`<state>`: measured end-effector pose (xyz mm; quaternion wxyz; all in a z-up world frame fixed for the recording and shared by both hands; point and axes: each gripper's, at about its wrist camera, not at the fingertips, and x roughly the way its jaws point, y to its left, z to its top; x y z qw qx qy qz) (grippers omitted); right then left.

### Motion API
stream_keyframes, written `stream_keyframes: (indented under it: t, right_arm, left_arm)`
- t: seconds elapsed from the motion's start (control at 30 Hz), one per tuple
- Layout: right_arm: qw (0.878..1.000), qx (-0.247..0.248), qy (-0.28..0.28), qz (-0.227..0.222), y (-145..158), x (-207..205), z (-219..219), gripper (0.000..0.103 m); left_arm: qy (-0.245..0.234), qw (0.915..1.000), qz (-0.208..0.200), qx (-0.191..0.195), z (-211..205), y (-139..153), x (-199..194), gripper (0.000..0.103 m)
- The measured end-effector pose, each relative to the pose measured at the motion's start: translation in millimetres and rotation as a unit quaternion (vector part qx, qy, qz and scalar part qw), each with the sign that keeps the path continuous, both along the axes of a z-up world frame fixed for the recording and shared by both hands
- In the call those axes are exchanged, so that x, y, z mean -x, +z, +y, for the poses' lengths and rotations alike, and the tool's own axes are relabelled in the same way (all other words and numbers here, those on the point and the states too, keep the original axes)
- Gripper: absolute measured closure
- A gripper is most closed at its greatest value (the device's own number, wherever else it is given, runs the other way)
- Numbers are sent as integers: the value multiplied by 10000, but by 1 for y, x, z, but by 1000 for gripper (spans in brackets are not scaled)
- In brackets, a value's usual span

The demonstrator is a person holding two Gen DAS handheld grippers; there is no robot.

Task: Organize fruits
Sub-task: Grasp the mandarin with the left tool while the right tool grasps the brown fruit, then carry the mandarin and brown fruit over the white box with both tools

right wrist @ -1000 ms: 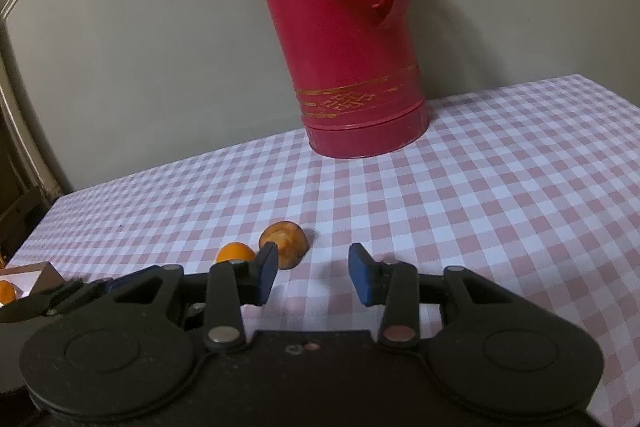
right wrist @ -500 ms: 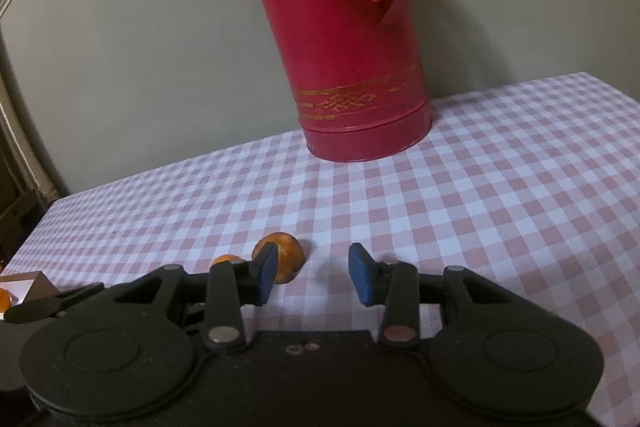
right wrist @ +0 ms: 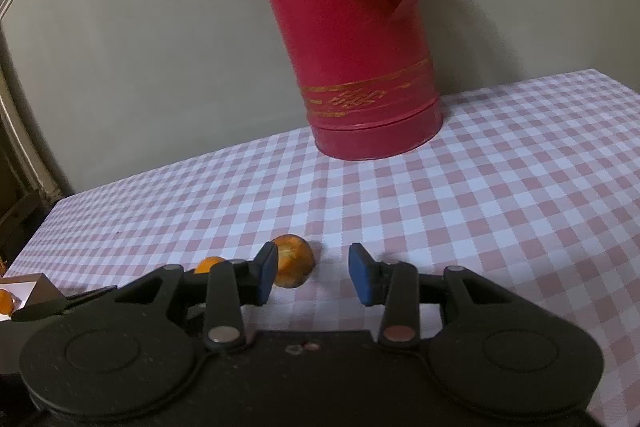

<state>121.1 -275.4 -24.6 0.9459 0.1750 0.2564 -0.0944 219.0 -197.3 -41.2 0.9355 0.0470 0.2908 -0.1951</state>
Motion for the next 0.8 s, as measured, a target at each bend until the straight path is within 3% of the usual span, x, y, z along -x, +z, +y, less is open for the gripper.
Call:
stream_keyframes:
  t: [0.53,0.8]
  right_arm:
    - [9997,50,80,209,-10,-27,18,68]
    - [9982,482,98,339,-9,-29,24,79]
  left_arm:
    - [127,9996,-74,-228,32,2,-3,72]
    - [146,9996,26,-235,28,1,-7,72]
